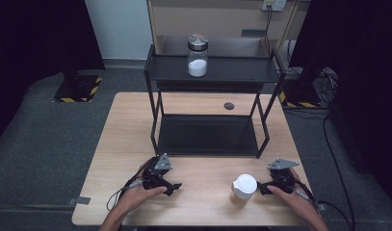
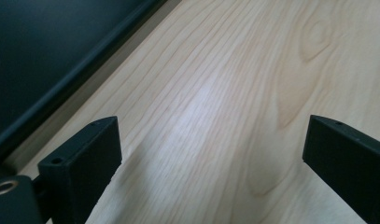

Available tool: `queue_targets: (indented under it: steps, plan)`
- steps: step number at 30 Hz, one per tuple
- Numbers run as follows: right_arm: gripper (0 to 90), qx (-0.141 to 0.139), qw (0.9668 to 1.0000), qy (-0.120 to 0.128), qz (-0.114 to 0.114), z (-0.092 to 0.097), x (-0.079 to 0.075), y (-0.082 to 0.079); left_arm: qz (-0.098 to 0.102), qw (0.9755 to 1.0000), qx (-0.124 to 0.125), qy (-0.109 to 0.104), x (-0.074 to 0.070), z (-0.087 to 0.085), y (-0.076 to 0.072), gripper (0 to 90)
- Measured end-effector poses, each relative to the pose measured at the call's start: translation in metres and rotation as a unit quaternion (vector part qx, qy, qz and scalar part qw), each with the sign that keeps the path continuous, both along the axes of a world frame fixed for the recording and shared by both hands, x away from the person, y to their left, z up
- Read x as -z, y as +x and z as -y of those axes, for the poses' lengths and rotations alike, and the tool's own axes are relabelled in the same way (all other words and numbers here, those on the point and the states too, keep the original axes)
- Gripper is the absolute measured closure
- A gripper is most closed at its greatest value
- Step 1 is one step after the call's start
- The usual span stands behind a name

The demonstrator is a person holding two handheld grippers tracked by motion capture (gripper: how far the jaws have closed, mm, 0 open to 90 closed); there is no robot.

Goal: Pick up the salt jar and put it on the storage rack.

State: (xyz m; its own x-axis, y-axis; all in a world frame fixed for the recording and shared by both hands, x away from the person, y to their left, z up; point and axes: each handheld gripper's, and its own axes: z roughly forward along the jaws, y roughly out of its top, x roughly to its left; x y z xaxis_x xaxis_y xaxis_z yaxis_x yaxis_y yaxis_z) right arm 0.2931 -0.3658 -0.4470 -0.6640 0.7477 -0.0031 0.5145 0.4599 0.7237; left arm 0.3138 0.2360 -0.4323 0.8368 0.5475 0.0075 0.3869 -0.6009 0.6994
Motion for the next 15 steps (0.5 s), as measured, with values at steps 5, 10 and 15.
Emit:
queue_targets:
  steps: [5,10,15]
  plan:
    - [2.0,0.001,1.0000,0.001,0.000,0.000,0.000,-0.001,-0.001,1.0000,-0.005,0.000,0.009,-0.005,-0.001,1.0]
    - [2.0,0.001,1.0000,0.000,0.000,0.000,0.000,-0.002,0.003,0.9999,-0.009,-0.010,0.013,-0.008,-0.002,0.0]
    - [1.9,0.001,1.0000,0.001,0.000,0.000,0.000,-0.002,0.003,0.9999,-0.009,-0.010,0.013,-0.008,-0.002,0.0]
